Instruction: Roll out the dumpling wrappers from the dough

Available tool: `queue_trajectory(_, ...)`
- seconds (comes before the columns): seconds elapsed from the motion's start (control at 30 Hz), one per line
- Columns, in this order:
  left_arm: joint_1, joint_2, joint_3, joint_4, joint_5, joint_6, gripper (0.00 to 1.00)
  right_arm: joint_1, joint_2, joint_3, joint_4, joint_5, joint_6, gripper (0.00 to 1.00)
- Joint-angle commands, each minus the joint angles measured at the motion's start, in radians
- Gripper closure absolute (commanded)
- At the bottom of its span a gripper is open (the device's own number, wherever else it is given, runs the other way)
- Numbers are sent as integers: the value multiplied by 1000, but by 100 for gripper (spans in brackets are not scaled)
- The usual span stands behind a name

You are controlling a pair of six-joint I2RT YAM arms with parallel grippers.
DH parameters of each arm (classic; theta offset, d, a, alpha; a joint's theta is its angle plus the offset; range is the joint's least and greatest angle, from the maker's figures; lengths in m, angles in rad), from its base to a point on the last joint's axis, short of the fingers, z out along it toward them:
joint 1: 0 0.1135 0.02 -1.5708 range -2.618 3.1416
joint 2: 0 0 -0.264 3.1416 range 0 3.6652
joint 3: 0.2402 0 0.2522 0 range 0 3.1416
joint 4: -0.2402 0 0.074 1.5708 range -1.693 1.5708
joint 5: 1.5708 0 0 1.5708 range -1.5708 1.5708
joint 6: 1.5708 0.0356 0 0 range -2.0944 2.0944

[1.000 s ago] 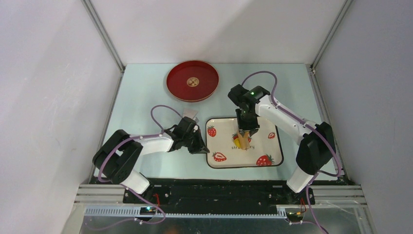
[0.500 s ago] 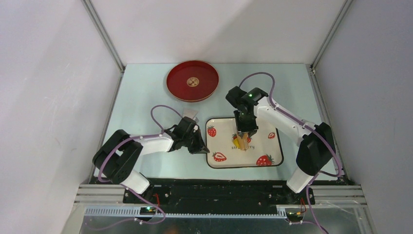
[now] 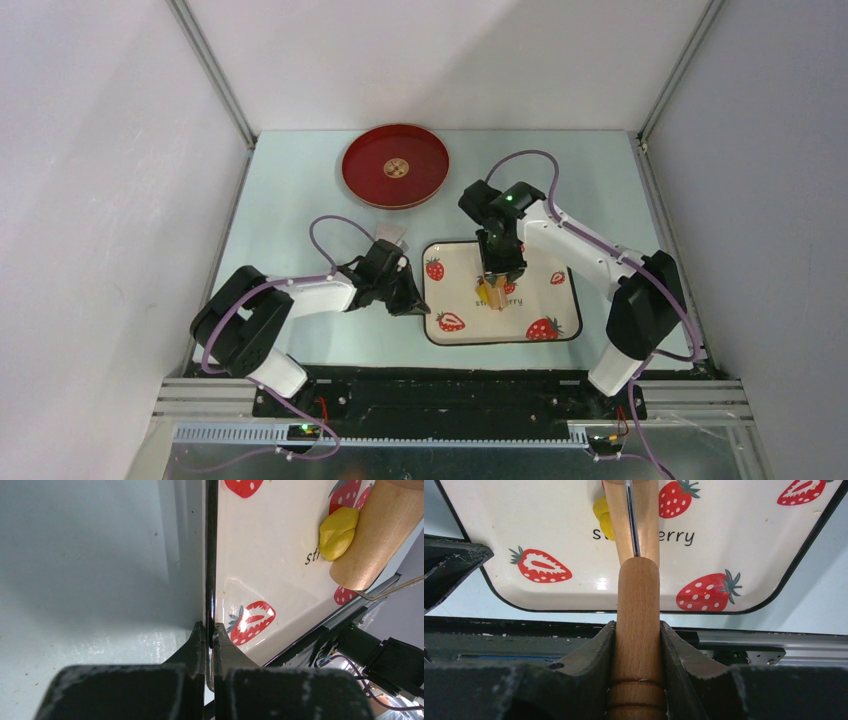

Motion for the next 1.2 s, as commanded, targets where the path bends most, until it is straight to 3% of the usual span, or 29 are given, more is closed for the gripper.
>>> queue_trajectory(0.0, -13, 44, -23, -66, -54, 12, 100, 42, 85, -31, 138, -173, 36, 100)
queue_trajectory(0.7, -13, 43, -23, -65, -52, 13, 100, 70, 124, -149, 188, -89, 75, 100)
queue_trajectory(1.0, -12, 44, -23, -65, -51, 13, 100, -11, 37, -158, 176, -15, 58, 100)
queue_trajectory(1.17, -12, 44, -23, -66, -52, 12, 100, -119, -80, -160, 183, -101, 28, 100)
